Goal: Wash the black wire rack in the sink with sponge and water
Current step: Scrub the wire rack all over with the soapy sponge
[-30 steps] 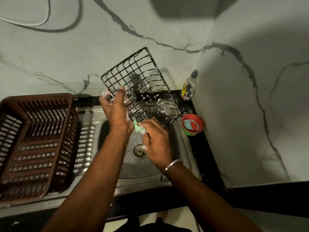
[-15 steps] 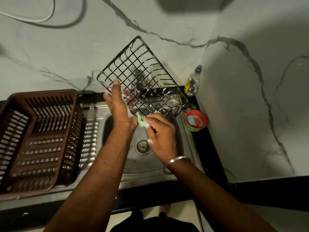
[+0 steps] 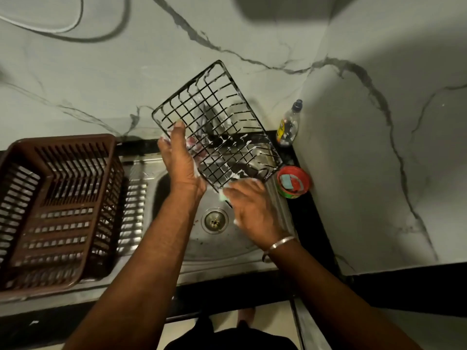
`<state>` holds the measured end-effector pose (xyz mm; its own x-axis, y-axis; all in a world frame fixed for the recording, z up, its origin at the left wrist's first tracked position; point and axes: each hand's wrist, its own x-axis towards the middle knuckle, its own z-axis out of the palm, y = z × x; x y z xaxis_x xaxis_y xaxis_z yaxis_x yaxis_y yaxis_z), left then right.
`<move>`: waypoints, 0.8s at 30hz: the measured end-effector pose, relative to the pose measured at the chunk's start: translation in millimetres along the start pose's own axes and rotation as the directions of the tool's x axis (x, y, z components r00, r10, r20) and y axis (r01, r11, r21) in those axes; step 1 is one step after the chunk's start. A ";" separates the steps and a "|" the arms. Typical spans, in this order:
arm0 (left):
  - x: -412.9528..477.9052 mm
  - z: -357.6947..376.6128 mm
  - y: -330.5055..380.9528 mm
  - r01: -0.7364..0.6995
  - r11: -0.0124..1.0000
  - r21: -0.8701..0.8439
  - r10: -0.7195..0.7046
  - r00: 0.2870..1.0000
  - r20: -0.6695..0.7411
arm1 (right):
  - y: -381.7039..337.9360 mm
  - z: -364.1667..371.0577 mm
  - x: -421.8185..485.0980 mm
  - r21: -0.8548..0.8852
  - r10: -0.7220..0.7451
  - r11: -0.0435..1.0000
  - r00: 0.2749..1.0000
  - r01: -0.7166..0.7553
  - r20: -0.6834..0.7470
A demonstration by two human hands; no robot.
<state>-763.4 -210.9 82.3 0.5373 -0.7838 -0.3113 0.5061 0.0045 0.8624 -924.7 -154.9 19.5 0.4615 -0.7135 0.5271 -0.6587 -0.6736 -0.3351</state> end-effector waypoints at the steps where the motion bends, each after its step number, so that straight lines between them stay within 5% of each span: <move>1: 1.1 0.0 1.2 -0.012 1.000 0.002 0.012 1.000 -0.002 | 6.8 -0.2 -8.7 0.003 -0.036 0.999 0.998 0.036 0.060; 5: 7.4 0.6 4.8 -0.025 0.999 0.021 0.026 0.999 -0.021 | 38.1 -11.7 -20.0 -0.048 0.023 0.999 0.999 -0.021 0.031; 9: 3.4 2.7 6.8 -0.056 0.998 0.023 0.057 0.997 -0.053 | 23.2 -7.5 -25.7 -0.027 -0.097 0.995 0.993 0.099 0.059; 12: 2.7 5.9 6.4 -0.095 0.995 0.037 0.096 0.995 -0.035 | 32.5 -14.4 -22.0 -0.061 0.066 0.996 0.998 -0.066 0.008; 16: 1.8 8.7 11.6 -0.136 0.986 0.097 0.138 0.990 -0.013 | 23.9 -9.6 -29.2 -0.061 -0.056 0.996 0.993 0.062 0.105; 20: 2.5 7.6 14.2 -0.154 0.983 0.097 0.154 0.988 0.007 | 49.3 -20.8 -22.1 -0.081 0.129 0.989 0.992 -0.128 0.010; 24: 1.2 6.8 16.6 -0.145 0.983 0.114 0.147 0.989 -0.005 | 38.9 -11.5 -31.2 -0.063 -0.042 0.997 0.998 0.045 0.042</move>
<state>-759.0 -216.0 98.9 0.6094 -0.7713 -0.1835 0.3429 0.0477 0.9382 -971.6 -156.6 -1.0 0.5134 -0.6920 0.5074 -0.6734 -0.6914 -0.2616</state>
